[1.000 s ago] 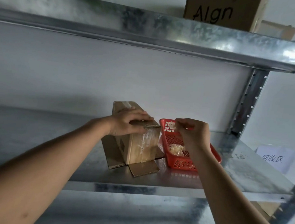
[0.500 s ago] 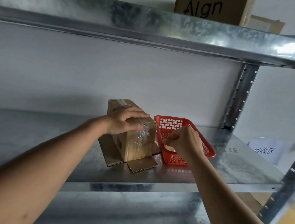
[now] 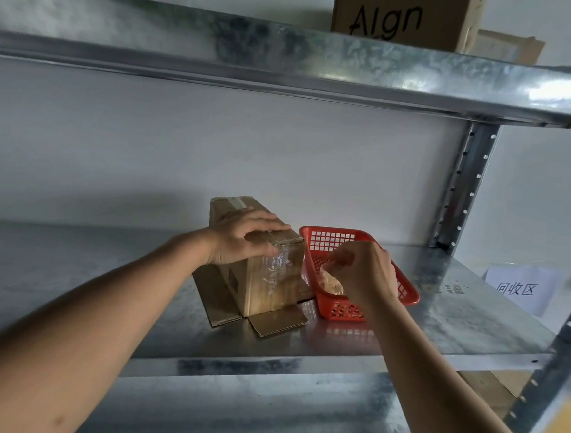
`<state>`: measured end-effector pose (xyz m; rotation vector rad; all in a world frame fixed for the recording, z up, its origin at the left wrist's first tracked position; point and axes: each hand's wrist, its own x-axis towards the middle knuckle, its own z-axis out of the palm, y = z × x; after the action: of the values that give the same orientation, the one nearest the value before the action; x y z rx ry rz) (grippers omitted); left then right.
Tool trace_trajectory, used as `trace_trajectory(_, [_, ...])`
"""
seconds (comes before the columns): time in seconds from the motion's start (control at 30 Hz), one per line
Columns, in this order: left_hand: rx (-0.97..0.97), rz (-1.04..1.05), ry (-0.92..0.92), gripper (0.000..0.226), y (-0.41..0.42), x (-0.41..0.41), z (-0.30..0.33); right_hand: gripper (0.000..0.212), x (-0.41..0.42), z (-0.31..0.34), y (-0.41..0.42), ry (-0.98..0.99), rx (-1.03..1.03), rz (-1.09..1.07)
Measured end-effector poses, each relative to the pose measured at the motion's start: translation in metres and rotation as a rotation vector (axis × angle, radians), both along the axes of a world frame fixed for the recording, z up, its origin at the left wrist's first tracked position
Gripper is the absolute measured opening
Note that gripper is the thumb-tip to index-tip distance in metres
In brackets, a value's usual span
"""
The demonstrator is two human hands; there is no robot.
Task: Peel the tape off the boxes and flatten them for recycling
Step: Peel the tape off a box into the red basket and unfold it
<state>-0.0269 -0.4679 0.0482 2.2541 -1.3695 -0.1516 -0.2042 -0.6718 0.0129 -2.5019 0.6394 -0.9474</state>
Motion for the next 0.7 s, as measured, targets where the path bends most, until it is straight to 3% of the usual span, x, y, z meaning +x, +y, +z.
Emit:
trace_trajectory(0.17, [0.002, -0.001, 0.006, 0.049, -0.001, 0.0, 0.0, 0.021, -0.001, 0.002, -0.007, 0.025, 0.02, -0.085])
trace_trajectory(0.3, [0.007, 0.014, 0.004, 0.049, -0.004, 0.0, 0.001, 0.009, 0.002, 0.007, -0.005, -0.079, 0.019, -0.063])
trace_trajectory(0.53, [0.043, 0.019, -0.029, 0.072, -0.001, -0.005, 0.005, 0.029, 0.005, 0.017, 0.004, -0.153, -0.031, 0.104])
trace_trajectory(0.7, [0.04, -0.021, 0.029, 0.05, 0.006, -0.012, 0.012, 0.034, 0.012, 0.017, 0.024, -0.076, -0.071, 0.37])
